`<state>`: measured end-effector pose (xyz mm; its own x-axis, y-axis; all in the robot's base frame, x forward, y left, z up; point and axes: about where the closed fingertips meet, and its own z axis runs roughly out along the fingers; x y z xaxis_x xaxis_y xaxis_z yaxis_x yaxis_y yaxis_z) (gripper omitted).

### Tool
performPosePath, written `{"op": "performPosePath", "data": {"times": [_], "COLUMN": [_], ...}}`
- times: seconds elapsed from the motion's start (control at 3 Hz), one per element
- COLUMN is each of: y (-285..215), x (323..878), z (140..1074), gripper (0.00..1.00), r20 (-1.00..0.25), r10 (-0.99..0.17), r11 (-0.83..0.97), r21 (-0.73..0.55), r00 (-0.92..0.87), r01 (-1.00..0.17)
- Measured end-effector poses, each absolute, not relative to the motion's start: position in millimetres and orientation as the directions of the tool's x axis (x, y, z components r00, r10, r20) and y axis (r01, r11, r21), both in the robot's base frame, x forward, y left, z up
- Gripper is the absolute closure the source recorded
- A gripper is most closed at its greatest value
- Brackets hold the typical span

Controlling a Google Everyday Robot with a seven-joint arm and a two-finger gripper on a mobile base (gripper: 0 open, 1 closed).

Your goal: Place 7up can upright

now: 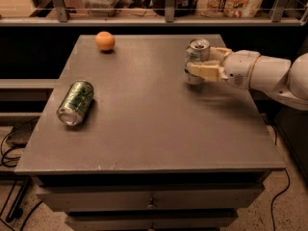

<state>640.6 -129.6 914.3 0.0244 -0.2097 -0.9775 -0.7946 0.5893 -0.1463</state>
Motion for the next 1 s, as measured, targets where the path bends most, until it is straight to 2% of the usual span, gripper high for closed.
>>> {"op": "performPosePath", "data": {"times": [0.33,0.67,1.0], "y": [-120.8,-111.1,-111.0], "x": [639.8,637.4,637.4], "z": [903.4,896.0,896.0], "gripper": [0.06,0.0,0.0], "r20": [-0.98,-0.982,-0.982], "r10": [-0.197,-0.19,-0.19], "r11": [0.579,0.561,0.56], "r21": [-0.131,-0.115,-0.115], "r00": [0.018,0.007,0.007], "r01": [-0.805,-0.82,-0.82]}}
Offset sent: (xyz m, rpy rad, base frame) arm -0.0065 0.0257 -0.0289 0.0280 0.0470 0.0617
